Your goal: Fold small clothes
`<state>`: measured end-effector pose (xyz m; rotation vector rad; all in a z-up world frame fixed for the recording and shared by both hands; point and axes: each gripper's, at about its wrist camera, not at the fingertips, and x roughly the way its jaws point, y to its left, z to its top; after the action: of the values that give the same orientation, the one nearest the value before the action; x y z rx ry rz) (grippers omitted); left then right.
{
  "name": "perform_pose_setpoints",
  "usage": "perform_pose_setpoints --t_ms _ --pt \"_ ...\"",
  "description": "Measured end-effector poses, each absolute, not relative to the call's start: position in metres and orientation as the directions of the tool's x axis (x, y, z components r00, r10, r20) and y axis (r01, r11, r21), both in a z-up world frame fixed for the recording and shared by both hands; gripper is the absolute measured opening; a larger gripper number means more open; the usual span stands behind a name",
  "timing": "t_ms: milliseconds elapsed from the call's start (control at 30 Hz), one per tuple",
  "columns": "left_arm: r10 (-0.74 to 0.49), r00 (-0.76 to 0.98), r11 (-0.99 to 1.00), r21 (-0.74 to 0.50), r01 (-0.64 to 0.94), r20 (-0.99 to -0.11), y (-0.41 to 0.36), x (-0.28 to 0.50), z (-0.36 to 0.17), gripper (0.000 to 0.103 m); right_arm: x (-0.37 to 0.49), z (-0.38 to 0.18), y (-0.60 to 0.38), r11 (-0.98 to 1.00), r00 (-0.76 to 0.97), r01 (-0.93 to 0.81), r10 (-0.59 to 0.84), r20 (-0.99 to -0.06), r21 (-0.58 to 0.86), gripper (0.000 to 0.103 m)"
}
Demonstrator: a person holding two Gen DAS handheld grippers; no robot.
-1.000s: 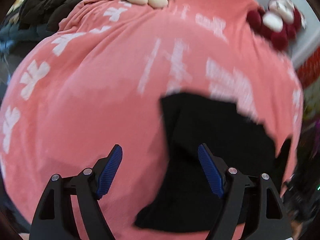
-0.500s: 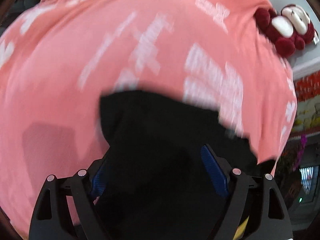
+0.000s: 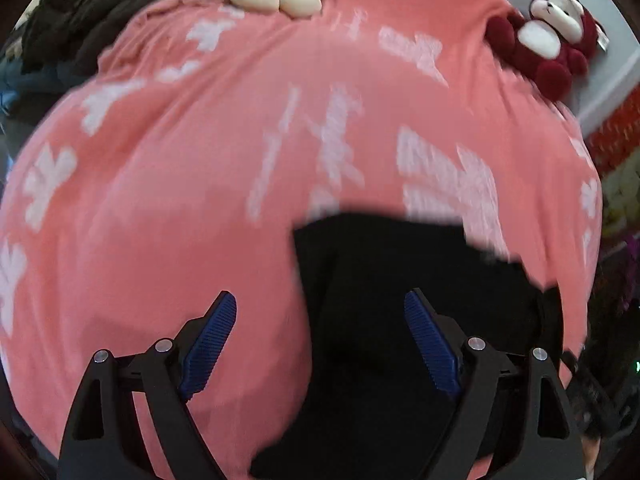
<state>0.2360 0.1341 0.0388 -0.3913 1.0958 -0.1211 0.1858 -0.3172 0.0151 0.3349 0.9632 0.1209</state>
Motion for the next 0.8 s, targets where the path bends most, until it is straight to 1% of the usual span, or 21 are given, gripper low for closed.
perform_pose_setpoints --t_ms 67,133,167,267,367,433,467,500,567,633,733,800 --pt "-0.397 0.389 0.874 -0.472 -0.115 -0.831 0.127 0.218 0.022 0.083 0.184 0.014 -0.304 0.922 0.550 0.011 0.318 -0.772 0.387 0.040" --pt "-0.492 0.319 0.821 -0.554 -0.140 -0.810 0.115 0.214 0.009 0.083 0.188 0.013 -0.283 0.916 0.525 -0.045 0.362 -0.771 0.399 0.040" --pt "-0.508 0.310 0.812 -0.567 -0.141 -0.804 0.110 0.215 0.006 0.083 0.193 0.011 -0.264 0.914 0.497 -0.101 0.388 -0.776 0.393 0.040" --pt "-0.485 0.312 0.839 -0.535 -0.097 -0.817 0.087 0.226 0.007 0.083 0.203 0.005 -0.220 0.888 0.432 -0.229 0.459 -0.776 0.398 0.040" --pt "-0.450 0.323 0.865 -0.497 -0.075 -0.832 0.075 0.253 0.012 0.084 0.235 0.002 -0.186 0.891 0.432 -0.305 0.444 -0.785 0.336 0.040" --pt "-0.410 0.363 0.879 -0.469 -0.090 -0.837 0.074 0.277 0.021 0.084 0.265 0.008 -0.182 0.909 0.482 -0.279 0.411 -0.773 0.310 0.040" --pt "-0.388 0.419 0.882 -0.463 -0.090 -0.821 0.076 0.290 0.033 0.084 0.287 0.016 -0.187 0.932 0.538 -0.217 0.364 -0.760 0.292 0.040" --pt "-0.359 0.458 0.893 -0.442 -0.084 -0.813 0.079 0.298 0.042 0.086 0.299 0.023 -0.193 0.943 0.571 -0.176 0.331 -0.751 0.282 0.040" --pt "-0.264 0.504 0.929 -0.357 -0.097 -0.823 0.080 0.316 0.057 0.086 0.316 0.037 -0.210 0.965 0.642 -0.065 0.234 -0.730 0.252 0.040" --pt "-0.211 0.510 0.940 -0.316 -0.128 -0.834 0.092 0.322 0.064 0.086 0.313 0.046 -0.233 0.957 0.653 -0.019 0.232 -0.721 0.291 0.040" --pt "-0.244 0.502 0.930 -0.347 -0.120 -0.830 0.114 0.300 0.060 0.086 0.274 0.050 -0.257 0.957 0.658 -0.031 0.236 -0.715 0.287 0.041" --pt "-0.277 0.480 0.926 -0.364 -0.097 -0.832 0.128 0.269 0.049 0.086 0.228 0.042 -0.277 0.966 0.640 -0.025 0.214 -0.738 0.258 0.048"
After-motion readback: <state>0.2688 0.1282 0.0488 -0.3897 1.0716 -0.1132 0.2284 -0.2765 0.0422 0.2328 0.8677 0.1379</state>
